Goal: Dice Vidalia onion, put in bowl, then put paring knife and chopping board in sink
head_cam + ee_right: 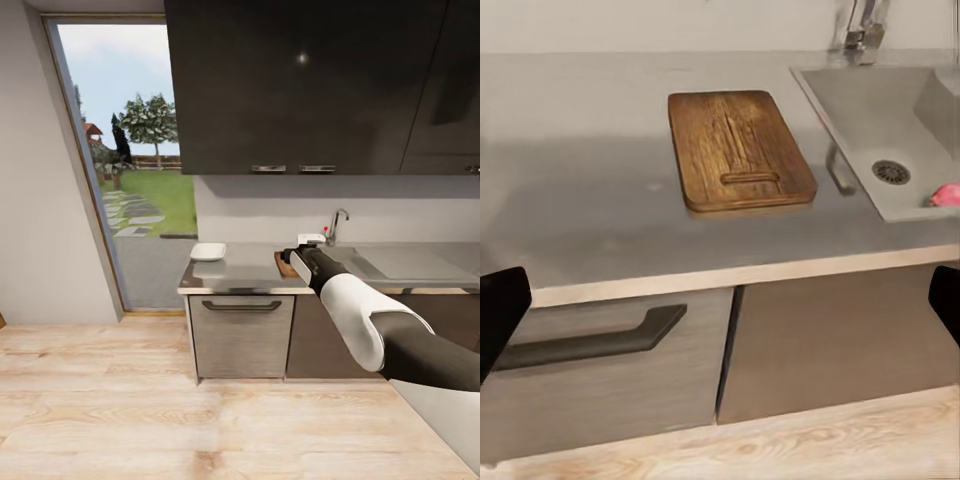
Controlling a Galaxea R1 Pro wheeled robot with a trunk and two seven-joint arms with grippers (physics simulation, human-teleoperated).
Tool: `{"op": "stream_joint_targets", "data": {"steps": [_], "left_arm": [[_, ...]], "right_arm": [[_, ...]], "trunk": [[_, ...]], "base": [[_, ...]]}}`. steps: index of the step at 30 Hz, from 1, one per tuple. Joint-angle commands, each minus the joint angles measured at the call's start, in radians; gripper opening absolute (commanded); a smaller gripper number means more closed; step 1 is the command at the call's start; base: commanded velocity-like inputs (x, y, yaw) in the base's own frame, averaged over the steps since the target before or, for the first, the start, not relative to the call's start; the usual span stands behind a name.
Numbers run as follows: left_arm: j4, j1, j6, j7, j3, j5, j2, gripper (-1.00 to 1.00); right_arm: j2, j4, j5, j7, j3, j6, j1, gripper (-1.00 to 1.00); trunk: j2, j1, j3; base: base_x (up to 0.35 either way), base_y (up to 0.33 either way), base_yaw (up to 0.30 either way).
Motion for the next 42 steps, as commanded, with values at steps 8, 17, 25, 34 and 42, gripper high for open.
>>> {"op": "stream_joint_targets", "data": {"steps": [8,17,25,34,42], "left_arm": [[-0.001,0.000,-0.002,-0.001,0.000,-0.001,0.000,1.00],[-0.001,0.000,-0.002,-0.001,0.000,-0.001,0.001,1.00],[-0.001,0.000,-0.002,-0.001,0.000,-0.001,0.001,1.00],[0.000,0.000,-0.002,-0.001,0.000,-0.003,0.001,1.00],[0.000,0.000,-0.002,-0.001,0.000,-0.004,0.001,1.00]], "right_arm": [[-0.001,-0.001,-0.003,-0.005,-0.005,0.004,0.001,1.00],[-0.010,0.000,-0.002,-0.005,-0.005,0.004,0.001,1.00],[-0.012,0.004,-0.003,-0.005,-0.005,0.004,0.002,1.00],[-0.011,0.035,-0.003,-0.003,-0.005,0.003,0.002,1.00],[-0.011,0.037,-0.003,-0.004,-0.005,0.003,0.002,1.00]], "trunk": [[-0.001,0.001,0.004],[-0.001,0.001,0.011],[-0.001,0.001,0.018],[-0.001,0.001,0.025],[-0.001,0.001,0.031]], "base": [[0.146,0.308,-0.240],[0.105,0.315,-0.249],[0.013,0.329,-0.249],[0.147,0.270,-0.249],[0.285,0.034,-0.249]]}}
